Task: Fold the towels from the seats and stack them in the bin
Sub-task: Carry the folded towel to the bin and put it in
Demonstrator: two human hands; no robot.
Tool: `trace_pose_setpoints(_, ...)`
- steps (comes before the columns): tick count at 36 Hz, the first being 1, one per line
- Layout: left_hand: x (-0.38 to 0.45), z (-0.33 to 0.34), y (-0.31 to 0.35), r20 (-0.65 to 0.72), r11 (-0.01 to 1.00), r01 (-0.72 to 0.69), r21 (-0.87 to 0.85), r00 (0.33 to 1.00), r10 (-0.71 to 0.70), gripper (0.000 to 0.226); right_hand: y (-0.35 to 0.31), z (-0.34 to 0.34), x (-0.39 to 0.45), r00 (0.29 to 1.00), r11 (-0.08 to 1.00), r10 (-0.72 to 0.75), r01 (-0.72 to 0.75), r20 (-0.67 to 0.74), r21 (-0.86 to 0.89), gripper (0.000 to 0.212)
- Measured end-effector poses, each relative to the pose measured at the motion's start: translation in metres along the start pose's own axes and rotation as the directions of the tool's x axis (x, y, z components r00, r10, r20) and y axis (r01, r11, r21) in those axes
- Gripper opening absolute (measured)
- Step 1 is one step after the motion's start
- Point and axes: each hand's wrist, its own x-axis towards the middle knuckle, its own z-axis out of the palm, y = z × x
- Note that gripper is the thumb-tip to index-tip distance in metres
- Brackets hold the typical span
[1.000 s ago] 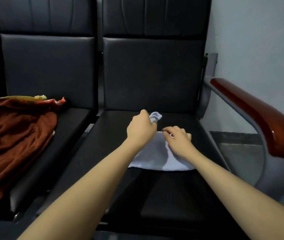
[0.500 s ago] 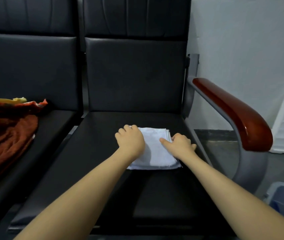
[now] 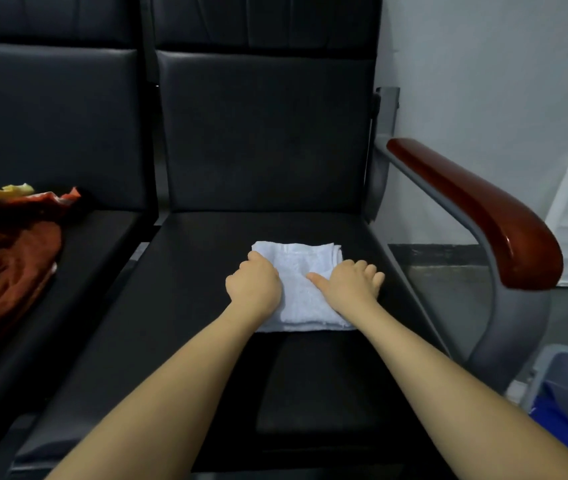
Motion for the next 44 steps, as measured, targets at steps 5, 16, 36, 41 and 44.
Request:
trace_pose_setpoints(5, 0.003, -0.001, 0.002, -0.036, 0.994, -0.071, 0.081, 0.997, 0.074, 0.038, -0.007, -0.003, -0.003, 0.991, 0.983, -0.121, 0.127, -0.056, 0.13, 0.05)
trace_pose_setpoints(16, 0.015, -0.042, 0.024, -0.208, 0.976, -0.173, 0.13, 0.958, 0.197, 0.037, -0.006, -0.054, 0.002, 0.951, 0.93, -0.152, 0.23, -0.27, 0.286, 0.042)
trace_pose_setpoints(36, -0.068, -0.14, 0.258, -0.425, 0.746, -0.666, 0.012, 0.671, 0.607, 0.026, 0.192, -0.22, -0.021, 0.747, 0.97, 0.189, -0.041, -0.637, 0.24, 0.031)
trace_pose_setpoints(41, -0.116, -0.115, 0.341, -0.369, 0.647, -0.762, -0.02, 0.607, 0.704, 0.029, 0.284, -0.215, -0.038, 0.699, 0.939, 0.333, -0.183, -0.633, 0.292, 0.037)
trace_pose_setpoints(44, -0.147, -0.089, 0.388, -0.287, 0.594, -0.804, 0.008, 0.567, 0.772, 0.033, 0.34, -0.198, -0.047, 0.67, 0.907, 0.416, -0.251, -0.615, 0.339, 0.039)
